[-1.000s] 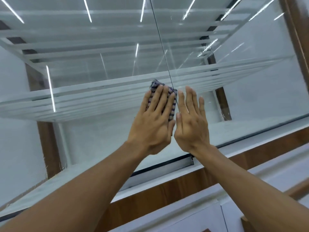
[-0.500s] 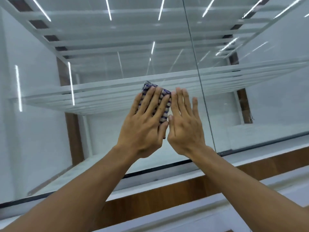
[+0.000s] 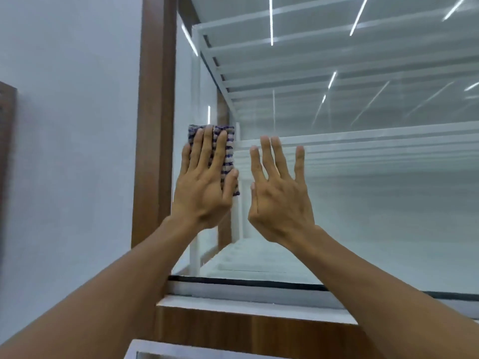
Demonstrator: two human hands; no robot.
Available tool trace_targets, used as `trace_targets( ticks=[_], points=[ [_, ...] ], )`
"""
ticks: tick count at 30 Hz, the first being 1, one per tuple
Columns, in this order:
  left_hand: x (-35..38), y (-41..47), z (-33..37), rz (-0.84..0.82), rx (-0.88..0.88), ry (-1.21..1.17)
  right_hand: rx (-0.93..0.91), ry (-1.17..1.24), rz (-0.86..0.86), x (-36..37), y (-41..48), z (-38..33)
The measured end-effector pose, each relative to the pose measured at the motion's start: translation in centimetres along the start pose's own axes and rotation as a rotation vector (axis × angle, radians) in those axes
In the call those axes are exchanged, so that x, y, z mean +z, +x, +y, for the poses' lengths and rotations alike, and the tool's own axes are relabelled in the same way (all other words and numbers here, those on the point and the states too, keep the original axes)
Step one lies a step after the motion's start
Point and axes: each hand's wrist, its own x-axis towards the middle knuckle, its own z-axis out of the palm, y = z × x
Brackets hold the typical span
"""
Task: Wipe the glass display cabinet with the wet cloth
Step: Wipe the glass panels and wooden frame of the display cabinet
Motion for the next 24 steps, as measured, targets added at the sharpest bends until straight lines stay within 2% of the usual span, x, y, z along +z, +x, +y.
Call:
trace_targets(
  ticks=[4, 8, 11, 14, 20, 24],
  points=[
    [-0.9, 1.6, -1.9, -0.021, -0.135, -0.052, 0.029, 0.000, 0.004, 0.7, 0.6, -1.3],
    [-0.1, -3.9, -0.2, 0.028, -0.137, -0.051, -0.077, -0.010, 0.020, 0.6, -2.1, -0.7],
    [0.2, -8.0, 1.1, -0.027, -0.015, 0.002, -0.132, -0.007, 0.003, 0.2, -4.3, 0.5],
    [0.3, -8.9, 2.7, -0.062, 0.113, 0.029, -0.110, -0.036, -0.010, -0.4, -6.2, 2.4],
    [2.2, -5.9, 10.8, -0.101, 0.325, 0.015, 0.067, -0.071, 0.003, -3.2, -9.5, 8.2],
    [3.5, -3.8, 17.5, -0.107, 0.404, -0.006, 0.215, -0.129, -0.015, -5.9, -11.8, 12.9]
  ],
)
